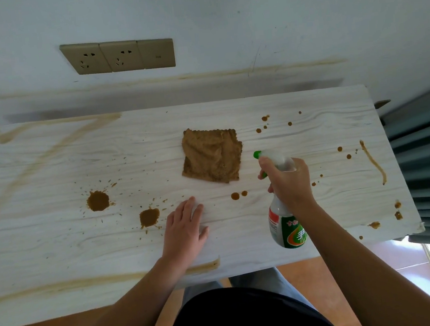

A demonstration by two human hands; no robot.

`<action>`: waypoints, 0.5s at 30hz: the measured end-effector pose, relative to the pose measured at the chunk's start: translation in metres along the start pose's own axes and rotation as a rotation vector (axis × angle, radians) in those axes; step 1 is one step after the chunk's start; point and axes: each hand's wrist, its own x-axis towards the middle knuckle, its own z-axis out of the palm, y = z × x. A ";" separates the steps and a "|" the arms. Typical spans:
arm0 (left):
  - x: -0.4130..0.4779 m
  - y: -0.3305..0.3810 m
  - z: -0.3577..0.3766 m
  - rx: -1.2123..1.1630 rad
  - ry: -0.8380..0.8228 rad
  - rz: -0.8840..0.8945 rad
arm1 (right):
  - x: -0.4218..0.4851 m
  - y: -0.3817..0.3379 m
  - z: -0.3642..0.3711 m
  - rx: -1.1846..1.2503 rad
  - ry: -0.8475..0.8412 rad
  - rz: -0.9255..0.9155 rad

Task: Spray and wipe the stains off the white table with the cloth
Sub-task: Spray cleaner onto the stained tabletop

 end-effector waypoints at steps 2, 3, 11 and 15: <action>0.000 0.001 -0.002 0.003 -0.011 -0.001 | -0.002 0.003 -0.004 -0.007 0.001 0.003; 0.000 0.001 -0.003 0.005 -0.020 -0.005 | -0.003 0.005 -0.006 -0.013 0.009 0.005; 0.000 0.004 -0.012 0.019 -0.055 -0.002 | -0.004 0.012 -0.022 -0.014 0.004 -0.008; 0.000 0.006 -0.012 0.022 -0.071 -0.014 | -0.005 0.018 -0.028 0.001 0.022 0.022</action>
